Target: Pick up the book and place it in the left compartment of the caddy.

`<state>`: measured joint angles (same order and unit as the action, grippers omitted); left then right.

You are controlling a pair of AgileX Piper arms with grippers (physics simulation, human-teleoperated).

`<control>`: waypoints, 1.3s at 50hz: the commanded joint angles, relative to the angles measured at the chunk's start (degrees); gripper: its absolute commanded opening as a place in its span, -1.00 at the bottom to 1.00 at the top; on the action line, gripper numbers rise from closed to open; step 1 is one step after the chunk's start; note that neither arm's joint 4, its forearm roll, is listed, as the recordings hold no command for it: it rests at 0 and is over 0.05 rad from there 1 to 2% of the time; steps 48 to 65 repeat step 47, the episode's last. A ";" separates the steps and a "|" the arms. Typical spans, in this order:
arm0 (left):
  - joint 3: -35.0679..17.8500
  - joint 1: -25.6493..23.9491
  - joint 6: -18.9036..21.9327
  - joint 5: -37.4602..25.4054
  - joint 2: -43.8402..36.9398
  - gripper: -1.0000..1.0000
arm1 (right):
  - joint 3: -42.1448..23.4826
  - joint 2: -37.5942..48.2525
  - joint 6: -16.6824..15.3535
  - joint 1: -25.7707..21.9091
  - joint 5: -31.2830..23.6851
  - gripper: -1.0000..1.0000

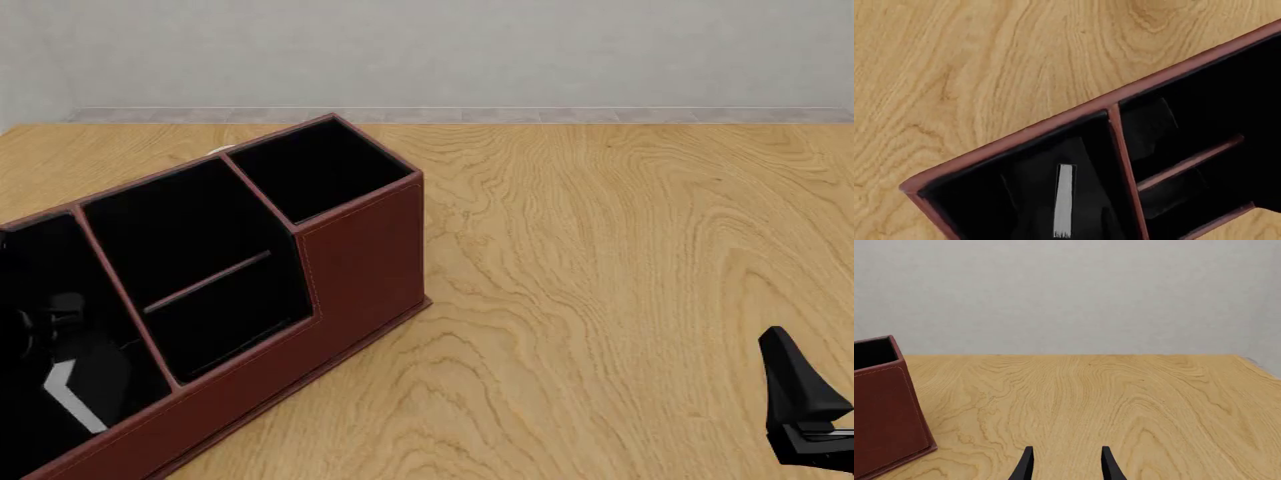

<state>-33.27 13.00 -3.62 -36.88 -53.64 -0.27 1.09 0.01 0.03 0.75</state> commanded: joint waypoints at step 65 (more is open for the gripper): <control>-15.47 -2.78 -0.10 -33.00 26.21 1.00 | 0.17 -0.15 0.02 -0.01 0.03 1.00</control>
